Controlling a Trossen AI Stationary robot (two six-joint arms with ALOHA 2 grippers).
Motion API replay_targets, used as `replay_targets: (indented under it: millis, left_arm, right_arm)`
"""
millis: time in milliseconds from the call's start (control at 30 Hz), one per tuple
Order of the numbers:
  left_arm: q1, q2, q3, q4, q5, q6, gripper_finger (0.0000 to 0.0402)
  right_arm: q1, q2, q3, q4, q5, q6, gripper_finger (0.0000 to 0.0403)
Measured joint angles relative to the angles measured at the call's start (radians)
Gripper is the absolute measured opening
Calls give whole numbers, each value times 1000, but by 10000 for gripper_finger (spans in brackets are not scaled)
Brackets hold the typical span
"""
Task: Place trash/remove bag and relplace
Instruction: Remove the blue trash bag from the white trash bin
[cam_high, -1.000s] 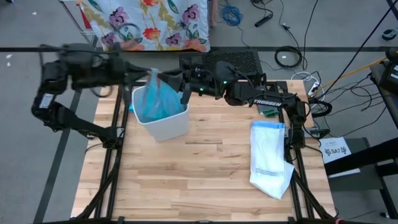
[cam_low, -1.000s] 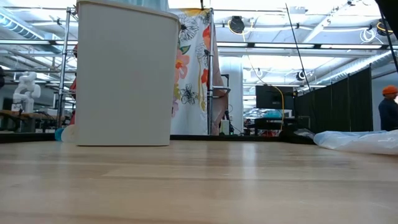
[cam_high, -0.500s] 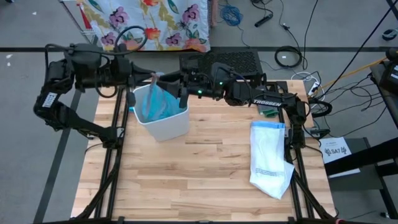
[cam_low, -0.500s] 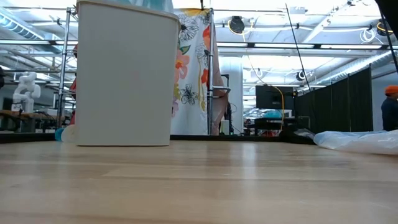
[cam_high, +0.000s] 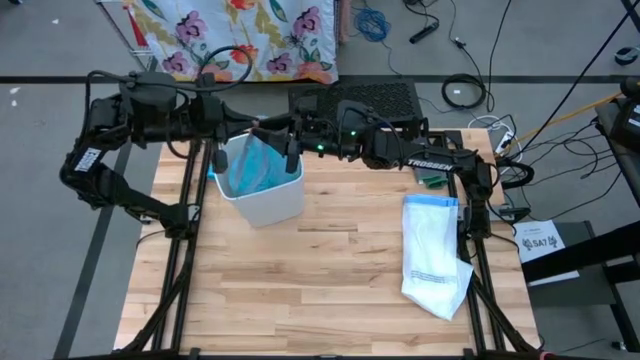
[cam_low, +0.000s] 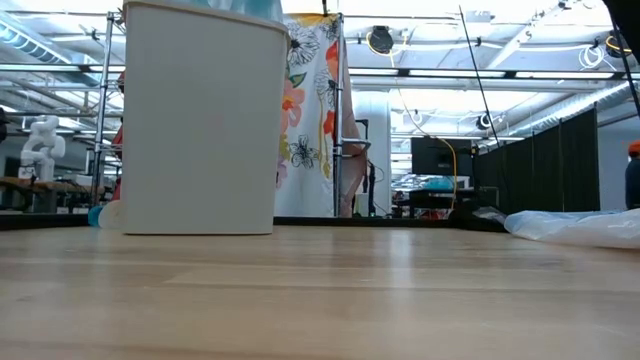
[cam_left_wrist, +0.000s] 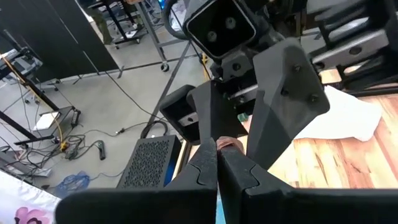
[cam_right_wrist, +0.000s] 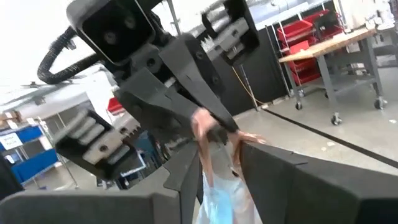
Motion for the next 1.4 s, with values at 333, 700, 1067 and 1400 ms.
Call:
replay_targets:
  millis: [333, 700, 1067, 1400]
  left_arm:
    - [0, 16, 0, 3, -2, -25, 19]
    - [1, 20, 2, -71, 44, -83, 73]
    - [0, -11, 1, -98, -16, -81, 143]
    - [-1, -67, 0, -126, -25, -76, 144]
  right_arm:
    - [-10, 1, 0, -16, -3, -43, 7]
    - [-9, 2, -2, -48, -10, -47, 0]
    - [-6, 4, -2, -45, 8, -22, 0]
    - [-7, -1, 2, 20, 3, -18, 0]
